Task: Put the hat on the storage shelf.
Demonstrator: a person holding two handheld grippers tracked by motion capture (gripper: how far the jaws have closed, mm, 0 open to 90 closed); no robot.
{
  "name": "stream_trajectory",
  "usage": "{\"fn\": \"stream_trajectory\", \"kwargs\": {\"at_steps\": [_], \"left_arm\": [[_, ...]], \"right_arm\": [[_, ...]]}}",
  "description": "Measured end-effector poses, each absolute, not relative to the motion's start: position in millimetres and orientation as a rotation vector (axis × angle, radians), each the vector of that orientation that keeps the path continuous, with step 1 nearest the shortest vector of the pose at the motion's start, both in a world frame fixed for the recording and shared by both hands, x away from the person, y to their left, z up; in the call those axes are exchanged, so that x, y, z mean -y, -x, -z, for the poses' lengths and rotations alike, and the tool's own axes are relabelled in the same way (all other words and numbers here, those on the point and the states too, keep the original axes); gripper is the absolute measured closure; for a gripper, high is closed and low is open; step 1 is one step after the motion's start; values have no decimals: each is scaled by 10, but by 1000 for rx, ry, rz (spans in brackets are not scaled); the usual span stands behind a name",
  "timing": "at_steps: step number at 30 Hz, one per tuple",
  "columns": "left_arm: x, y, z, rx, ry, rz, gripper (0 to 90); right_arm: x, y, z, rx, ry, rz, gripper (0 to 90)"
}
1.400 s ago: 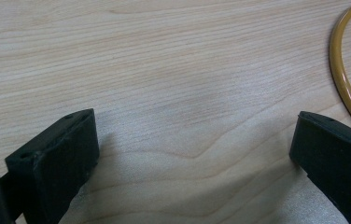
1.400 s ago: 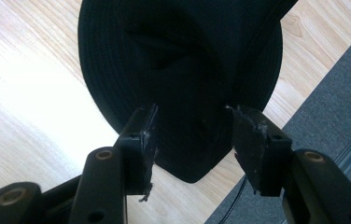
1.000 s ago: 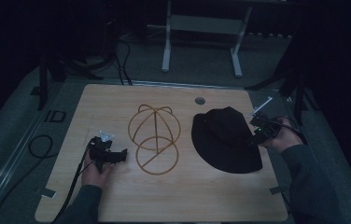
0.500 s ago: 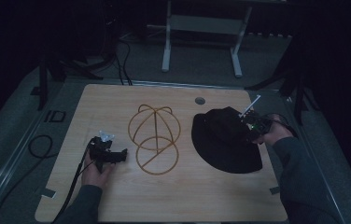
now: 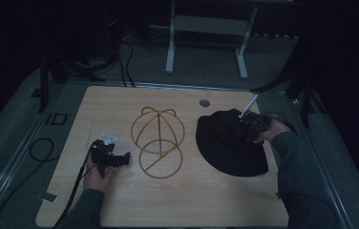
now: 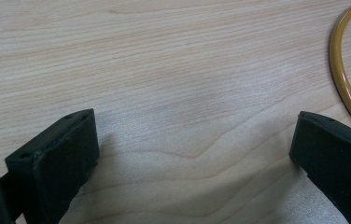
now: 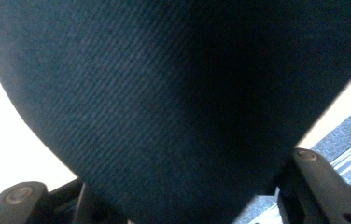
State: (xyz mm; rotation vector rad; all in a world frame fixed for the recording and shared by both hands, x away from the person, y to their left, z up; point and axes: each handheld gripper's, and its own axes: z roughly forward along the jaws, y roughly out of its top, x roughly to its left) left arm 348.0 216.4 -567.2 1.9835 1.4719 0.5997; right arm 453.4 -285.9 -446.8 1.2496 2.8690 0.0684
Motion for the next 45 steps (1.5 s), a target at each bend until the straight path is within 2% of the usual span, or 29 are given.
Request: {"fn": "stream_trajectory", "kwargs": {"at_steps": [13,16,25,45], "left_arm": [[-2164,-3480,5672,-1472,-1984,-600,15],[-2164,-3480,5672,-1472,-1983,-600,15],[-2164,-3480,5672,-1472,-1984,-599,15],[-2163,-3480,5674,-1471,-1982,-601,15]], "right_arm": [[2823,-4559,4482,-2888,-1232,-57,799],[2805,-4556,4470,-2876,-1218,-58,831],[2761,-4518,4373,-2845,-1171,-110,864],[2692,-4434,4065,-2831,-1110,-279,867]]}}
